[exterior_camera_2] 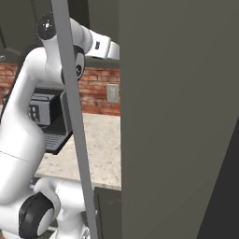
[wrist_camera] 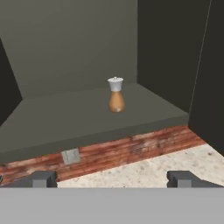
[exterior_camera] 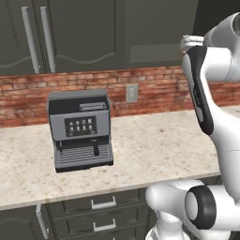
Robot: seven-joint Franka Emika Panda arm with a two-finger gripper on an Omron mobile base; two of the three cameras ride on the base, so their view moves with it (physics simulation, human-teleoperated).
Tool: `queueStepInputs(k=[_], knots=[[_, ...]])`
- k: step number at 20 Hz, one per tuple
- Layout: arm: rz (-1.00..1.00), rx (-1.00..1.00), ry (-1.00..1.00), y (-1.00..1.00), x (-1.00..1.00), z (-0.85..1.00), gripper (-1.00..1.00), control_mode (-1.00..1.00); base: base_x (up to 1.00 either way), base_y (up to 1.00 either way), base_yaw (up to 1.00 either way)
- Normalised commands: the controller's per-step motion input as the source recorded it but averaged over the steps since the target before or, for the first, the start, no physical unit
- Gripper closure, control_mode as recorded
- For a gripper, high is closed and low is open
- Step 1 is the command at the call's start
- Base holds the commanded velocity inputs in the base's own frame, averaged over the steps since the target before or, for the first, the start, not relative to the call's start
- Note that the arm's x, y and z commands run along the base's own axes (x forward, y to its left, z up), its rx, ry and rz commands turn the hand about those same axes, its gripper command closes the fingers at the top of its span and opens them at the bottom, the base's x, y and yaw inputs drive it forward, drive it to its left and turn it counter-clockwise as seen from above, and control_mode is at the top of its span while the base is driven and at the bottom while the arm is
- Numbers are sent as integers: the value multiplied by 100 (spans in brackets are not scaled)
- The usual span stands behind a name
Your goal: Retrieve the shaker from the cabinet and place it next the steak on a plate on the dining table.
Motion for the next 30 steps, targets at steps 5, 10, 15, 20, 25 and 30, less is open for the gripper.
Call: queueStepInputs(k=[5, 10, 15, 20, 25, 30], knots=[[0, 3, 0, -7, 29, 2, -100, -100, 0, 0, 0], [0, 0, 0, -3, 33, -1, -100, -100, 0, 0, 0], [0, 0, 0, -15, 34, -1, -100, -100, 0, 0, 0], [0, 0, 0, -28, 38, -17, -100, -100, 0, 0, 0], [0, 0, 0, -21, 46, -8, -100, -100, 0, 0, 0], [0, 0, 0, -13, 43, 0, -100, -100, 0, 0, 0]])
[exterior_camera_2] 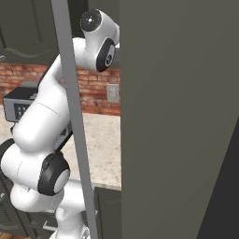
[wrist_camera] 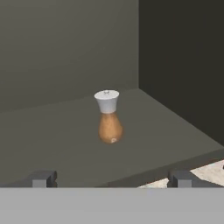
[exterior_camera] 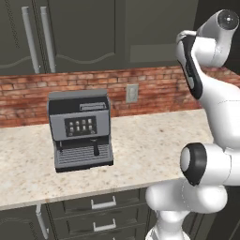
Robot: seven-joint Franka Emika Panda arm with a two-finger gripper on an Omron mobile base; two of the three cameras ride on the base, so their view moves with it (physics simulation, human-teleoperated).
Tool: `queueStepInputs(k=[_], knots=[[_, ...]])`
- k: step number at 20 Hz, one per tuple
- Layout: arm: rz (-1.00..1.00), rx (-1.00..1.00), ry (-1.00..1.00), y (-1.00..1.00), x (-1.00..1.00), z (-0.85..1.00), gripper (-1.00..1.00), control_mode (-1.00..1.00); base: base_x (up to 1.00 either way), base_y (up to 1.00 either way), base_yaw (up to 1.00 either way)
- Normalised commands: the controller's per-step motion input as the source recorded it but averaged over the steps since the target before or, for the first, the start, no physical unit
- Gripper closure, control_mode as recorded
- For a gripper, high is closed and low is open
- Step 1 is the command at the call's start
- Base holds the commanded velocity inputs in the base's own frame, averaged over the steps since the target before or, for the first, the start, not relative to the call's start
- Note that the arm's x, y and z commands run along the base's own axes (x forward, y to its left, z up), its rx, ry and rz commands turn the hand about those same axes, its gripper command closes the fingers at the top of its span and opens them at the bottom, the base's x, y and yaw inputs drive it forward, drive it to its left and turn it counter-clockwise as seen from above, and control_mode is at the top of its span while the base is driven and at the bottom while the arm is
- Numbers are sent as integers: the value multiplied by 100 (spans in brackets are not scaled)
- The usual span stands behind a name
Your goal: Retrieve the shaker from the cabinet and place it next the steak on a plate on the dining table.
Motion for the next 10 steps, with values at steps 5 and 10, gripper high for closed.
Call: queueStepInputs(k=[5, 10], knots=[[0, 0, 0, -2, 37, 0, -100, -100, 0, 0, 0], [0, 0, 1, -3, 38, 0, -100, -100, 0, 0, 0]])
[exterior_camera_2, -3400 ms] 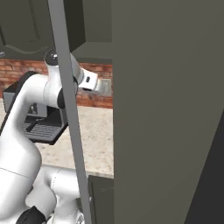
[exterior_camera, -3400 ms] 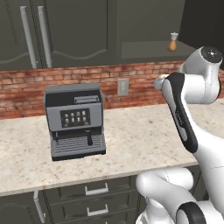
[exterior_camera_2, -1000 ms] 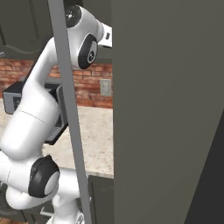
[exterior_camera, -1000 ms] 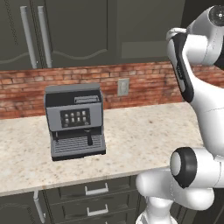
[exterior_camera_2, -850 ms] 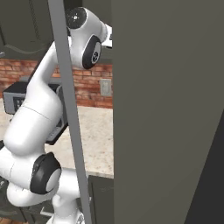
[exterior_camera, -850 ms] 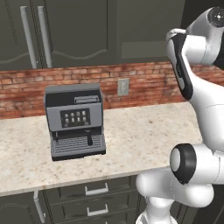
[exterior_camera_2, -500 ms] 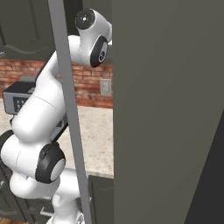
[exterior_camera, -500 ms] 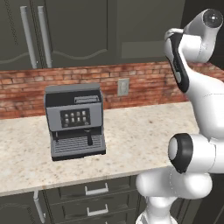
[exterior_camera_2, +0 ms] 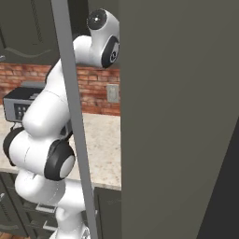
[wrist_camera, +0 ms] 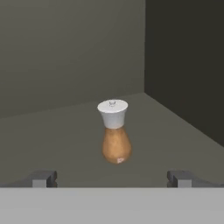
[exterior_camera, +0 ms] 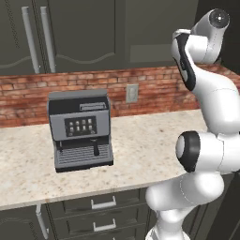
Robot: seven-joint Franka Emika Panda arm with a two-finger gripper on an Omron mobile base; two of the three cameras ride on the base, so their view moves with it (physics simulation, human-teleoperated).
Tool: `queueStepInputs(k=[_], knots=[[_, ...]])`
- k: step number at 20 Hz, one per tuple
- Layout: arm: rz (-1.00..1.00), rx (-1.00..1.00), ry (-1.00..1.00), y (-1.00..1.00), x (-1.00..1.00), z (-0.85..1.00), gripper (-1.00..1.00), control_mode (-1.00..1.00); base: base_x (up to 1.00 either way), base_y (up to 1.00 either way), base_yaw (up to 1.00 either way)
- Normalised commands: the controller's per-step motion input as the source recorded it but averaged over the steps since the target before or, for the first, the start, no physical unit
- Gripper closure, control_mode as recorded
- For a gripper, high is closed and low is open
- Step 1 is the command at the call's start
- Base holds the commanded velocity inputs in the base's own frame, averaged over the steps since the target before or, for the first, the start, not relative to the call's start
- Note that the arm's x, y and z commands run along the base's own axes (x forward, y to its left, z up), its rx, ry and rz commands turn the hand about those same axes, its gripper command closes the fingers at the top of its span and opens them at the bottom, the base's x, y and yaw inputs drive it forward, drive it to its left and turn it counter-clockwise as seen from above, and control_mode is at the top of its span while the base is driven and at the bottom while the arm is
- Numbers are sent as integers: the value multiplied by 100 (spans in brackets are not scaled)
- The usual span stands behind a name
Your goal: Retrieve the shaker from the cabinet and place it next the steak on a plate on the dining table.
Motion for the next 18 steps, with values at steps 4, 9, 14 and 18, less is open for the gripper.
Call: queueStepInputs(k=[4, 9, 14, 18], knots=[[0, 0, 0, -9, 31, 0, -100, -100, 0, 0, 0], [0, 0, 0, -12, 29, 0, -100, -100, 0, 0, 0], [0, 0, 0, -10, 27, 0, -100, -100, 0, 0, 0], [0, 0, 0, -9, 19, -2, -100, -100, 0, 0, 0]])
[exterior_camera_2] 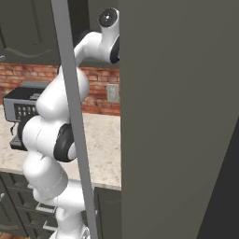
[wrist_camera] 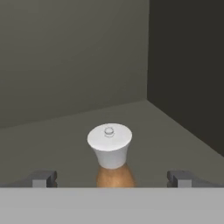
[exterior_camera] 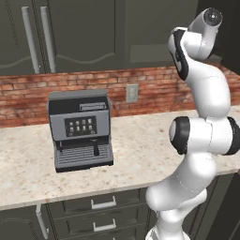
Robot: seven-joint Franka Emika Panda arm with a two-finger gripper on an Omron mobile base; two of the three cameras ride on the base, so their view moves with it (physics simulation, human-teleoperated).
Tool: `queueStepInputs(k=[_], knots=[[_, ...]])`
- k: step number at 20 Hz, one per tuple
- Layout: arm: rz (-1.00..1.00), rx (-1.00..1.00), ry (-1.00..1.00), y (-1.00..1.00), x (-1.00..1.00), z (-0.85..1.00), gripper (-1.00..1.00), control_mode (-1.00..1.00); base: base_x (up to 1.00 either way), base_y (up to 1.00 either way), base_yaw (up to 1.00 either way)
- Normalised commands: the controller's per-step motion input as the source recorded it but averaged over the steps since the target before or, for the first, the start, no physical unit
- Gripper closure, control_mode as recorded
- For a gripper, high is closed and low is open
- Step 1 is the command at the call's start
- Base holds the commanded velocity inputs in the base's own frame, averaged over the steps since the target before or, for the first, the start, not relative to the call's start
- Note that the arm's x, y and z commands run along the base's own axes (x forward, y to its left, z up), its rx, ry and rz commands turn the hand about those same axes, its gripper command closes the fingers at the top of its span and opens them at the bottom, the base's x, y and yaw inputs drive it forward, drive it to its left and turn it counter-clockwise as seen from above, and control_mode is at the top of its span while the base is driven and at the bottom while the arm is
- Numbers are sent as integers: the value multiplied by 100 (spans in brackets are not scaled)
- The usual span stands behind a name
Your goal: Retrieve the shaker from the cabinet and place it next the steak on a plate on the dining table.
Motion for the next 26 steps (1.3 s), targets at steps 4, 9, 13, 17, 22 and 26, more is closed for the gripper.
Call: queueStepInputs(k=[4, 9, 13, 17, 22, 26], knots=[[0, 0, 0, -3, 16, -9, -100, -100, 0, 0, 0], [0, 0, 0, -1, 19, -14, -100, -100, 0, 0, 0], [0, 0, 0, -7, 23, -8, -100, -100, 0, 0, 0], [0, 0, 0, -13, 24, -5, -100, -100, 0, 0, 0], [0, 0, 0, -15, 21, -5, -100, -100, 0, 0, 0], [0, 0, 2, 0, 4, -3, 100, -100, 0, 0, 0]])
